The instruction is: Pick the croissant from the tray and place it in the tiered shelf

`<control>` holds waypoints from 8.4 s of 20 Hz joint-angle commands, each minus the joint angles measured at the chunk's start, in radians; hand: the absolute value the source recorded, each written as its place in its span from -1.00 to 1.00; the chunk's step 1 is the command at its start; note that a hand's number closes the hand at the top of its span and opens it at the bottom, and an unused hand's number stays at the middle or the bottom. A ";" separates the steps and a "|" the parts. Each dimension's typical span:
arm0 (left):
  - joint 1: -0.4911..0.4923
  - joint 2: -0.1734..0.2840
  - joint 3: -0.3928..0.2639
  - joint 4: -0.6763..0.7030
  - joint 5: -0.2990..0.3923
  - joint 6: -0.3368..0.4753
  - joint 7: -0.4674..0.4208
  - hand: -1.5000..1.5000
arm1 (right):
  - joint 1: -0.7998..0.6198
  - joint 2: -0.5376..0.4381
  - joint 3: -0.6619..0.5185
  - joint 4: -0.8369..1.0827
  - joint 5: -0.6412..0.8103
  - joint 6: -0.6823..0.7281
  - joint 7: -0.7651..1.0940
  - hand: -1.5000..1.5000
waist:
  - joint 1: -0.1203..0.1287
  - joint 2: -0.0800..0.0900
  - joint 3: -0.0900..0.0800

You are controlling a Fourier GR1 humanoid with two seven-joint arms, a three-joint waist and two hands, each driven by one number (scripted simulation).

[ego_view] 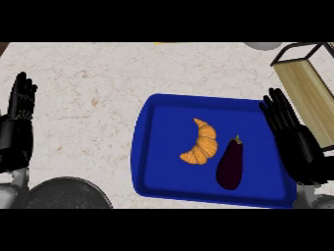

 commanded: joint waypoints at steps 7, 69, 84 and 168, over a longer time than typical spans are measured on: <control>-0.042 -0.027 -0.021 0.075 0.138 -0.145 0.206 0.00 | -0.097 -0.228 -0.129 0.156 0.412 -0.296 0.112 1.00 | -0.049 -0.006 -0.026; -0.193 -0.089 0.062 0.111 0.125 -0.245 0.393 0.00 | -0.634 0.129 0.518 0.305 0.837 0.317 1.348 -1.00 | -0.013 -0.025 -0.007; -0.133 -0.101 0.113 0.048 0.110 -0.288 0.424 0.00 | -0.491 0.211 0.423 0.432 0.999 0.308 1.160 -1.00 | -0.005 -0.026 -0.006; -0.121 -0.196 0.195 -0.040 0.011 -0.379 0.509 0.00 | -0.308 -0.259 -0.783 -0.038 0.830 0.290 0.474 1.00 | -0.006 -0.026 -0.006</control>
